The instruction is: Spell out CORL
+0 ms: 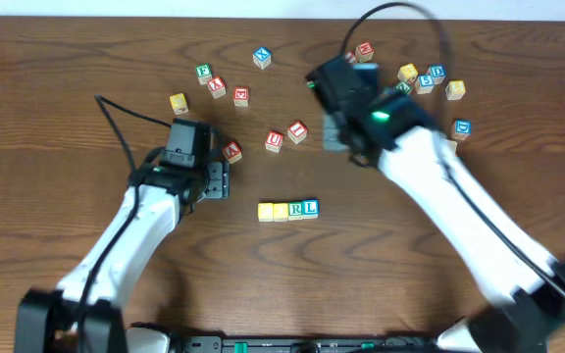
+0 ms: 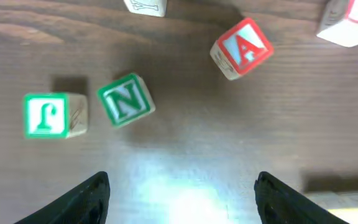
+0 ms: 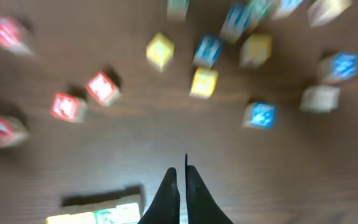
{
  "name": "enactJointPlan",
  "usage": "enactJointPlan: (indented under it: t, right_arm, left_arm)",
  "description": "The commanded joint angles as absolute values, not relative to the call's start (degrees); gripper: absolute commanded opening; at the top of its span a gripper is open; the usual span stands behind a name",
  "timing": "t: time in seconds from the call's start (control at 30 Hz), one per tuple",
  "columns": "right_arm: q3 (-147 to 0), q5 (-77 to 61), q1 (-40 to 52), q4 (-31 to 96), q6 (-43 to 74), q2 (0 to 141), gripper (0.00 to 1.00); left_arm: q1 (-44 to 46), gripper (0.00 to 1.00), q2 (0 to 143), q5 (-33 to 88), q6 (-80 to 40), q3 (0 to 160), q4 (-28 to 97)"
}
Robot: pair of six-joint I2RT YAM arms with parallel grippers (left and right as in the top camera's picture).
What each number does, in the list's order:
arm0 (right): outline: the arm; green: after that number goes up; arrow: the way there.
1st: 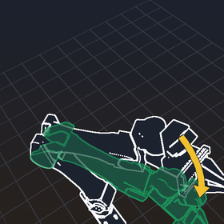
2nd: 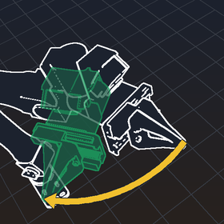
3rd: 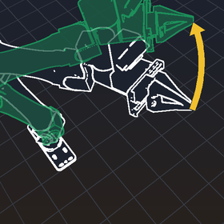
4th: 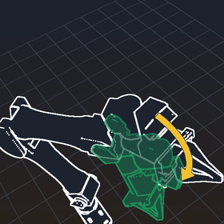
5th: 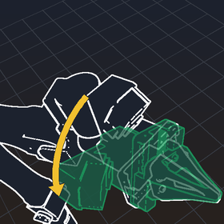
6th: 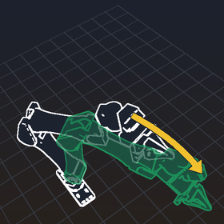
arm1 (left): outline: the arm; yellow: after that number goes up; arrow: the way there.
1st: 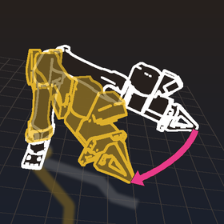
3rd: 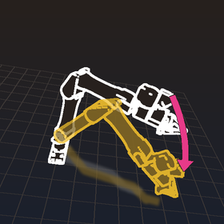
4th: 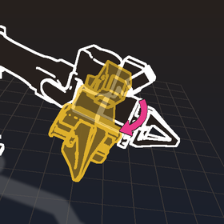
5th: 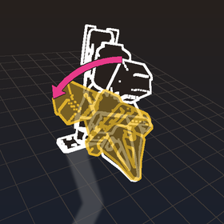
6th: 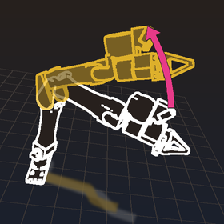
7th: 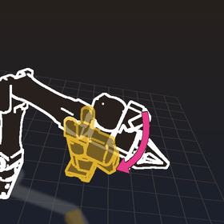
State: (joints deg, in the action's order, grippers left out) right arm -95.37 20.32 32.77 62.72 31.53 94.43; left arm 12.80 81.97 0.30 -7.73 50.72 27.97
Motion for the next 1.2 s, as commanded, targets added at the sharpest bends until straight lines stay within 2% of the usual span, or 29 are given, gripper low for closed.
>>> enactJointPlan:
  t: [0.0, 0.03, 0.07, 0.1, 0.13, 0.17, 0.2, 0.27, 0.47, 1.17]
  right_arm:
    - [-96.97, 23.83, 31.48, 63.72, 27.00, 85.01, 0.01]
    - [-96.97, 25.06, 31.44, 64.47, 26.89, 82.98, 0.02]
    - [-96.97, 26.30, 31.44, 65.28, 26.92, 81.38, 0.10]
    - [-96.97, 28.25, 31.42, 66.57, 26.89, 79.26, 0.29]
    - [-96.97, 29.19, 31.42, 67.31, 26.89, 78.37, 0.42]
    - [-96.97, 29.85, 31.42, 68.45, 26.87, 77.08, 0.88]
    - [-96.97, 30.09, 31.42, 69.21, 26.74, 76.34, 0.99]
    - [-96.97, 30.09, 31.42, 71.02, 25.61, 75.59, 0.99]
    - [-96.97, 29.80, 31.44, 72.88, 25.63, 75.64, 0.99]
    - [-96.97, 29.43, 31.44, 72.93, 25.63, 75.66, 0.99]
  left_arm:
    - [12.56, 0.73, 72.27, 1.08, -10.83, 52.38, 29.95]
    - [12.56, 0.73, 69.38, 1.08, -11.44, 52.38, 30.41]
    - [12.56, 0.73, 66.65, 1.10, -11.53, 52.38, 30.70]
    - [12.56, 0.73, 61.49, 1.08, -11.53, 52.38, 31.16]
    - [12.56, 0.73, 58.72, 1.06, -11.53, 52.38, 31.27]
    - [12.56, 0.73, 55.16, 1.06, -11.53, 52.38, 31.24]
    - [12.56, 0.73, 52.23, 1.06, -11.53, 52.38, 31.24]
    - [12.56, 0.73, 45.74, 1.02, -11.49, 52.36, 31.27]
    - [12.56, 0.73, 38.59, 1.02, -11.49, 52.36, 32.56]
    - [12.56, 0.73, 38.15, 1.02, -11.49, 52.36, 34.72]
